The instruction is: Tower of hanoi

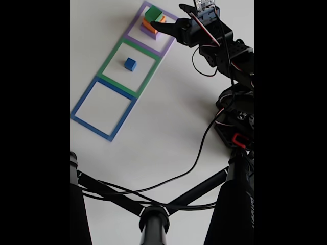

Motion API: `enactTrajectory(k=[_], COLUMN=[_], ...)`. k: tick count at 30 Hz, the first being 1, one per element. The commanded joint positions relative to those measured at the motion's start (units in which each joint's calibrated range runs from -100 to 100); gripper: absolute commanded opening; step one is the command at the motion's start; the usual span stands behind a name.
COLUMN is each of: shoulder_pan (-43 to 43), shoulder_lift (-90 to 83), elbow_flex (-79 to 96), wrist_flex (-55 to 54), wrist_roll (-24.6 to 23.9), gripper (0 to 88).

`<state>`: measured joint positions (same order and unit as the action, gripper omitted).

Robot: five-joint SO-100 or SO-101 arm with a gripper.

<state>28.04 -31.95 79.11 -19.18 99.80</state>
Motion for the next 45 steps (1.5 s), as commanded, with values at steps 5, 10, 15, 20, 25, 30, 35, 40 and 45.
enactTrajectory(k=[5,10,15,20,25,30,35,40,45], shoulder_pan=[0.1,-0.3,-1.4,-2.2,-2.9,-3.2,-3.5,-4.2,-4.9], shoulder_lift=[12.1,21.2,27.6,30.5,33.7,36.0,39.1,40.5,41.1], elbow_flex=[-0.7,-2.8,-5.7,-8.3,-9.5,-10.7,-12.7,-14.3,-14.6], wrist_flex=[-15.7,-23.9,-28.6,-29.2,-32.2,-33.6,-35.4,-35.5,-35.7], wrist_roll=[0.2,0.2,0.2,0.2,0.2,0.2,0.2,0.2,0.2], gripper=[37.2,36.9,35.8,35.1,34.8,34.4,33.1,31.0,28.6])
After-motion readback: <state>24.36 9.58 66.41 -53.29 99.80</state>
